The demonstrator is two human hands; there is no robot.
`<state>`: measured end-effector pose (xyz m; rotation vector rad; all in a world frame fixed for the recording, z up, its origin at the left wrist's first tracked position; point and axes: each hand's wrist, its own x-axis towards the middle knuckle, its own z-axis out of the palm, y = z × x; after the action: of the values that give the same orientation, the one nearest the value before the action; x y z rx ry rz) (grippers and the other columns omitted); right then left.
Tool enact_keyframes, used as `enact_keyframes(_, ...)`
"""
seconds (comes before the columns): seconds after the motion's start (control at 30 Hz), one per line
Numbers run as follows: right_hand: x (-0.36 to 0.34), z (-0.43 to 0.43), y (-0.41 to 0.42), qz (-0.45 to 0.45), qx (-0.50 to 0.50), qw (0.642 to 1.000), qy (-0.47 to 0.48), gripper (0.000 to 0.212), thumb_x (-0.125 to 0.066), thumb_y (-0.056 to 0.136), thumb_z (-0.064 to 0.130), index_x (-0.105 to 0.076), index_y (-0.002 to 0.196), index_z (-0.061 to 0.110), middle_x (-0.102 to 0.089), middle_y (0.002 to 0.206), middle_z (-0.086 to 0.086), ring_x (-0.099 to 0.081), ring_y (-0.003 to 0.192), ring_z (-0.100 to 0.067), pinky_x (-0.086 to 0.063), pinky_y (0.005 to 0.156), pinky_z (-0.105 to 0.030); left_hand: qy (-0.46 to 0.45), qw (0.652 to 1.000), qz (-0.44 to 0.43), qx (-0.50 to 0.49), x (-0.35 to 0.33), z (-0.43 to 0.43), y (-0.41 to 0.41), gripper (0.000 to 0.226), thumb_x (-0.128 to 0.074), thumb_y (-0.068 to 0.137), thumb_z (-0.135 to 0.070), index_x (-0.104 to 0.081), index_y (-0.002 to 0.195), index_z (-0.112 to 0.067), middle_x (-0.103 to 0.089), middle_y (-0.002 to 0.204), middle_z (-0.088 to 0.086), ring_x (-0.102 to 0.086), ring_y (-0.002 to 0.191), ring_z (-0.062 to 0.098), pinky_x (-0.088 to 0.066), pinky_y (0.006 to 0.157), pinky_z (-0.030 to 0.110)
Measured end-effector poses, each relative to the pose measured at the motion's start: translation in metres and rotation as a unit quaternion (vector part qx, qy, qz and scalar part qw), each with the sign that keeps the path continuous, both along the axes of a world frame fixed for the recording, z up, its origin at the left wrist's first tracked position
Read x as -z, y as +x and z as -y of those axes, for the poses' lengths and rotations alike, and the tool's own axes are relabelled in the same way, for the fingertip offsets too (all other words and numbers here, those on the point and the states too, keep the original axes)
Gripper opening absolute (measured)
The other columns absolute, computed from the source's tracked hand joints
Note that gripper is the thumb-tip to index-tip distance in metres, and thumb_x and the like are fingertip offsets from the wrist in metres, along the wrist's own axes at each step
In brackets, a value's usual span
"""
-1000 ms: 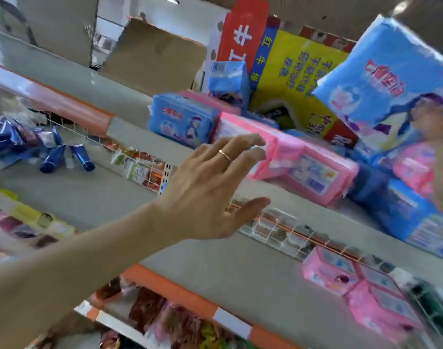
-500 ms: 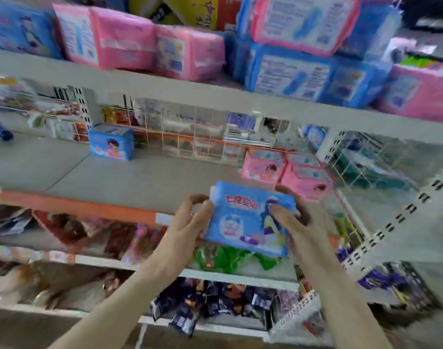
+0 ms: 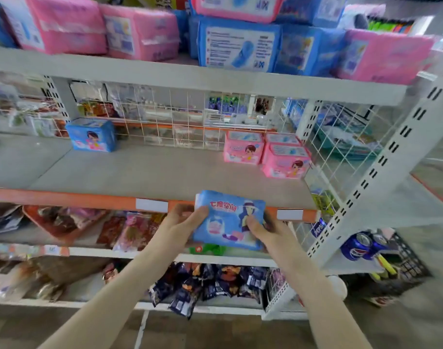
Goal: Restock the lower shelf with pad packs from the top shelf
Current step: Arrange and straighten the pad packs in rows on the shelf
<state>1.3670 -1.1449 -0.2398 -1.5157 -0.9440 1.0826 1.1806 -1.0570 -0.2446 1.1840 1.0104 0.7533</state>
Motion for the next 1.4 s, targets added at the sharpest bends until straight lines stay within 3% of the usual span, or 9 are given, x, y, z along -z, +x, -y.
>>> enact_keyframes(0.1, 0.006, 0.003, -0.013, 0.042, 0.002, 0.996, 0.081, 0.023, -0.063, 0.092, 0.023, -0.061, 0.115, 0.026, -0.073, 0.107, 0.018, -0.067, 0.101, 0.000, -0.050, 0.080, -0.016, 0.118, 0.992, -0.014, 0.038, -0.003, 0.000, -0.012, 0.032, -0.064, 0.088, -0.029, -0.060, 0.120, -0.030, -0.074, 0.110, -0.015, -0.069, 0.098, -0.001, -0.052, 0.075, 0.014)
enact_keyframes(0.3, 0.014, -0.026, -0.044, 0.121, -0.022, 0.987, 0.105, 0.029, -0.061, 0.096, 0.012, -0.056, 0.120, 0.027, -0.068, 0.108, 0.027, -0.062, 0.105, 0.006, -0.047, 0.083, -0.009, 0.188, 0.977, -0.090, 0.050, 0.011, -0.020, -0.042, 0.037, -0.068, 0.091, -0.008, -0.060, 0.106, -0.041, -0.071, 0.094, -0.034, -0.066, 0.091, -0.010, -0.047, 0.075, 0.007)
enact_keyframes(0.53, 0.027, -0.088, -0.104, 0.145, -0.037, 0.985, 0.085, 0.029, -0.056, 0.100, 0.020, -0.051, 0.127, 0.029, -0.070, 0.108, 0.015, -0.066, 0.100, 0.000, -0.049, 0.080, -0.015, 0.177, 0.979, -0.097, 0.024, 0.024, -0.074, -0.099, 0.028, -0.063, 0.095, -0.010, -0.062, 0.110, -0.033, -0.074, 0.096, -0.022, -0.070, 0.090, 0.004, -0.056, 0.077, 0.021)
enact_keyframes(0.7, 0.045, -0.135, -0.161, 0.189, 0.042, 0.973, 0.129, 0.019, -0.055, 0.096, 0.046, -0.061, 0.108, 0.032, -0.067, 0.081, -0.001, -0.063, 0.070, -0.022, -0.049, 0.062, -0.037, 0.189, 0.973, -0.129, 0.006, 0.040, -0.114, -0.142, 0.026, -0.065, 0.095, -0.018, -0.061, 0.107, -0.040, -0.073, 0.095, -0.021, -0.069, 0.087, 0.013, -0.056, 0.080, 0.036)
enact_keyframes(0.87, 0.062, -0.175, -0.205, 0.175, 0.020, 0.977, 0.122, 0.011, -0.056, 0.100, 0.033, -0.061, 0.110, 0.034, -0.057, 0.066, -0.005, -0.042, 0.050, -0.009, -0.032, 0.048, -0.028, 0.169, 0.980, -0.100, -0.019, 0.055, -0.147, -0.184, 0.055, -0.063, 0.096, -0.015, -0.043, 0.143, -0.035, -0.073, 0.109, -0.016, -0.069, 0.100, 0.005, -0.056, 0.089, 0.031)
enact_keyframes(1.07, 0.063, -0.204, -0.222, 0.165, 0.000, 0.982, 0.088, 0.017, -0.055, 0.101, 0.031, -0.060, 0.108, 0.046, -0.064, 0.080, -0.016, -0.046, 0.052, -0.027, -0.036, 0.051, -0.030, 0.182, 0.978, -0.102, -0.001, 0.065, -0.177, -0.201, 0.035, -0.058, 0.099, -0.014, -0.052, 0.128, -0.032, -0.070, 0.105, -0.024, -0.068, 0.097, 0.002, -0.056, 0.083, 0.028)
enact_keyframes(1.13, 0.063, -0.209, -0.216, 0.150, 0.005, 0.986, 0.076, 0.022, -0.053, 0.102, 0.029, -0.059, 0.104, 0.050, -0.063, 0.079, -0.022, -0.037, 0.045, -0.016, -0.030, 0.045, -0.027, 0.191, 0.976, -0.104, 0.008, 0.063, -0.183, -0.195, 0.033, -0.058, 0.098, -0.014, -0.054, 0.126, -0.032, -0.070, 0.099, -0.025, -0.067, 0.088, 0.001, -0.052, 0.074, 0.019)
enact_keyframes(1.3, 0.063, -0.224, -0.182, 0.165, 0.014, 0.983, 0.074, 0.017, -0.052, 0.102, 0.023, -0.059, 0.114, 0.031, -0.073, 0.089, 0.005, -0.064, 0.069, 0.000, -0.044, 0.063, -0.016, 0.212, 0.968, -0.134, 0.017, 0.059, -0.206, -0.165, 0.035, -0.059, 0.098, -0.021, -0.052, 0.130, -0.034, -0.071, 0.092, -0.023, -0.067, 0.068, 0.004, -0.054, 0.064, 0.032)
enact_keyframes(1.4, 0.062, -0.239, -0.155, 0.191, 0.024, 0.977, 0.091, 0.014, -0.055, 0.100, 0.018, -0.060, 0.113, 0.021, -0.069, 0.076, 0.016, -0.062, 0.068, 0.001, -0.043, 0.061, -0.012, 0.238, 0.961, -0.138, 0.014, 0.057, -0.220, -0.144, 0.056, -0.062, 0.096, -0.024, -0.040, 0.146, -0.037, -0.072, 0.106, -0.018, -0.070, 0.094, 0.007, -0.058, 0.083, 0.040)
